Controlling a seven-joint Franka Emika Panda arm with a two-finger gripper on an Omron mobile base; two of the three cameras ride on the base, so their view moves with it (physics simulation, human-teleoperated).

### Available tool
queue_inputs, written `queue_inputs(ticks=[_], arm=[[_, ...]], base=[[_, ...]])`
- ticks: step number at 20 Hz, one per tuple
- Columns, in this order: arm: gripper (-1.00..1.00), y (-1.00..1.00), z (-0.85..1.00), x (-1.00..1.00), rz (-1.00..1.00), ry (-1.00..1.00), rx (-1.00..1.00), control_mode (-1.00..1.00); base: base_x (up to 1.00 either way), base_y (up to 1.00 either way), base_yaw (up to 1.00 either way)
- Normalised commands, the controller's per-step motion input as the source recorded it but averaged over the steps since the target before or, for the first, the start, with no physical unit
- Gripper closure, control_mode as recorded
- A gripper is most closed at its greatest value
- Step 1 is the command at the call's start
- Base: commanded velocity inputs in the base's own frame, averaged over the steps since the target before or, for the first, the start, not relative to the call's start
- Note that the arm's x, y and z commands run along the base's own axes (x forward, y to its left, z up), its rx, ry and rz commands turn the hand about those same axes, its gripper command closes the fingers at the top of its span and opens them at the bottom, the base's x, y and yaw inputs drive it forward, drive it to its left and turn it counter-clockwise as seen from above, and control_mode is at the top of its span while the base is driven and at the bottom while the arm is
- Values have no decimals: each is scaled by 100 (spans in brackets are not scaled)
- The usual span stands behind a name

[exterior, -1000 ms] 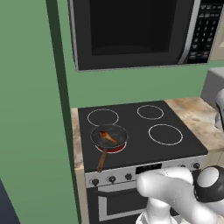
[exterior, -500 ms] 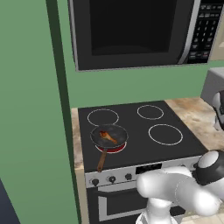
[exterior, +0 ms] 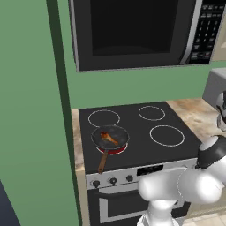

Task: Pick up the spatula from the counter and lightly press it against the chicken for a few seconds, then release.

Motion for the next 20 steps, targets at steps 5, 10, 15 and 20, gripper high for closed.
queue_inputs(ticks=[5, 10, 15, 20], arm=[[-100, -64, -7, 0, 11, 0, 5, -100], [-100, -59, -11, 5, 11, 2, 1, -100], [-100, -57, -11, 10, 9, 4, 2, -100], [-100, -39, -9, 12, 4, 5, 4, -100]], base=[[0, 0, 0], [0, 0, 0], [0, 0, 0], [0, 0, 0]])
